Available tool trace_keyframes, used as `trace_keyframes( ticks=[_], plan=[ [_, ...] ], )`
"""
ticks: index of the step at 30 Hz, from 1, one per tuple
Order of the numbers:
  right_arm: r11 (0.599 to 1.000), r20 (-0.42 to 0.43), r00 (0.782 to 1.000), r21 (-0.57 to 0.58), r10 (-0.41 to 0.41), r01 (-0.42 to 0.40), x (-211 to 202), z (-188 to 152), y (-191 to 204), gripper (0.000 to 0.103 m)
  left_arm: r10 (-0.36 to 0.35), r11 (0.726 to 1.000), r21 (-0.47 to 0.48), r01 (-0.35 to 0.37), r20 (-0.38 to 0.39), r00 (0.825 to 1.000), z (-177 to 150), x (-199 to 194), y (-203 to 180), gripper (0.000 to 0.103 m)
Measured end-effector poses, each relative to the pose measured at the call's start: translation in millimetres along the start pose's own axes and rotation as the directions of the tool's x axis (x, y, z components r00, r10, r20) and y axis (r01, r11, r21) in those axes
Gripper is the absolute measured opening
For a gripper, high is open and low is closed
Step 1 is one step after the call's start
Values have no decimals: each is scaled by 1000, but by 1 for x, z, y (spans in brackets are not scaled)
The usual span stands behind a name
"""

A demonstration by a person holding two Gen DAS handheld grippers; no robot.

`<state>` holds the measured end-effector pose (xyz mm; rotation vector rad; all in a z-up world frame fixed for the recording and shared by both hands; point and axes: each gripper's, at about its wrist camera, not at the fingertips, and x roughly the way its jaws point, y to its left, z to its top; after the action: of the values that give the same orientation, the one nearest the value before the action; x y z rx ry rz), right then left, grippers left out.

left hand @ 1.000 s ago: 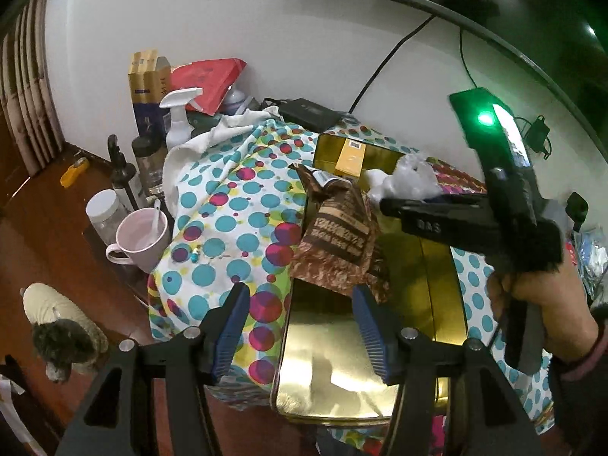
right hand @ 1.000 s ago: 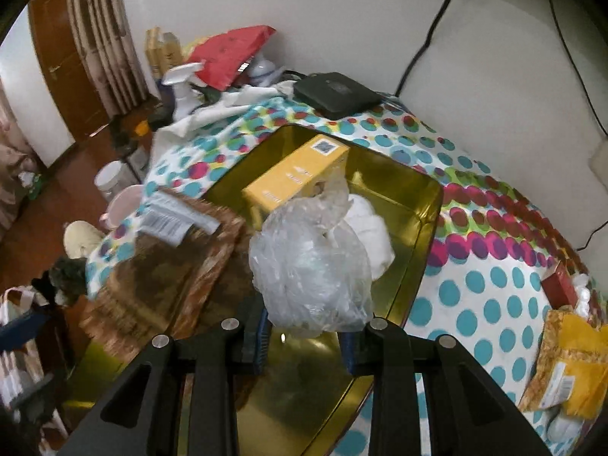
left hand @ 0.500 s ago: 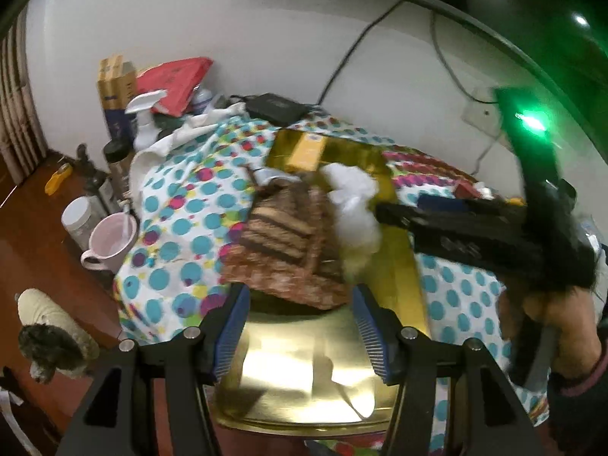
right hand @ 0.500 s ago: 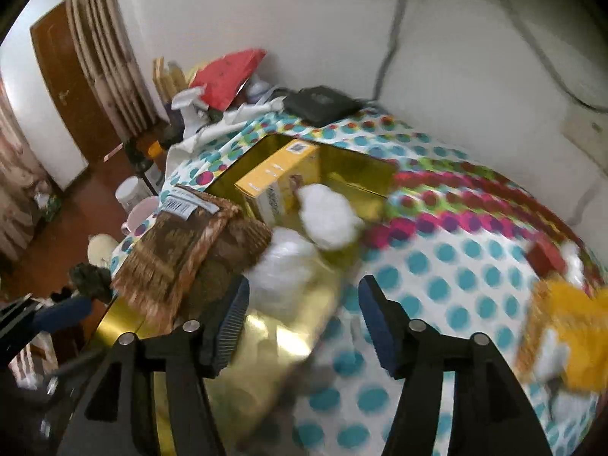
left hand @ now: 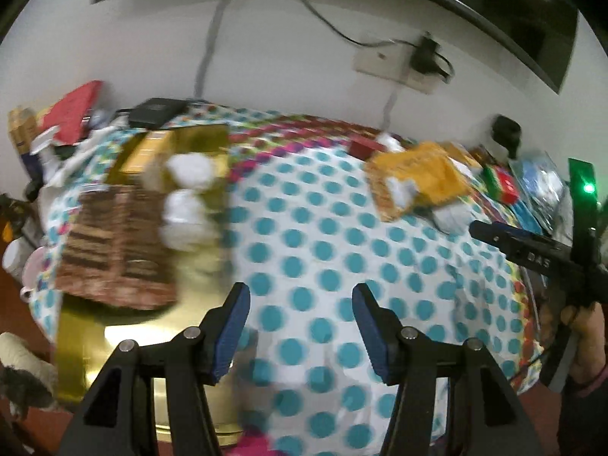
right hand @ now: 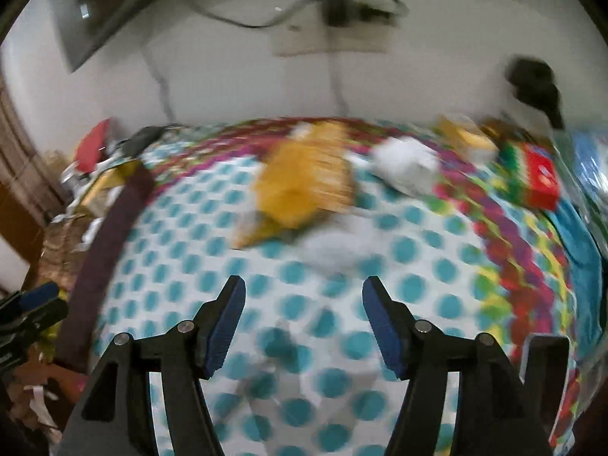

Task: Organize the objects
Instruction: 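Grasp the yellow chip bag with the left gripper while the right gripper grasps rolled white socks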

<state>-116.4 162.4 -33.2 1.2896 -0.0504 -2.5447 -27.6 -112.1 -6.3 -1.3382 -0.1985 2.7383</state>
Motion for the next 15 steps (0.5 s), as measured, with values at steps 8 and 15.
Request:
trace_keyframes(
  ticks=[8,15],
  plan=[
    [1000,-11,1000,-20,8,-9,30,3,-10,62,-32,998,59,36,-57,998,8,32,-51,58],
    [1000,-29,999,-27,-15,14,64,17,-6,62,-4,991,131,11,-52,999,21,54,-75,57]
  ],
)
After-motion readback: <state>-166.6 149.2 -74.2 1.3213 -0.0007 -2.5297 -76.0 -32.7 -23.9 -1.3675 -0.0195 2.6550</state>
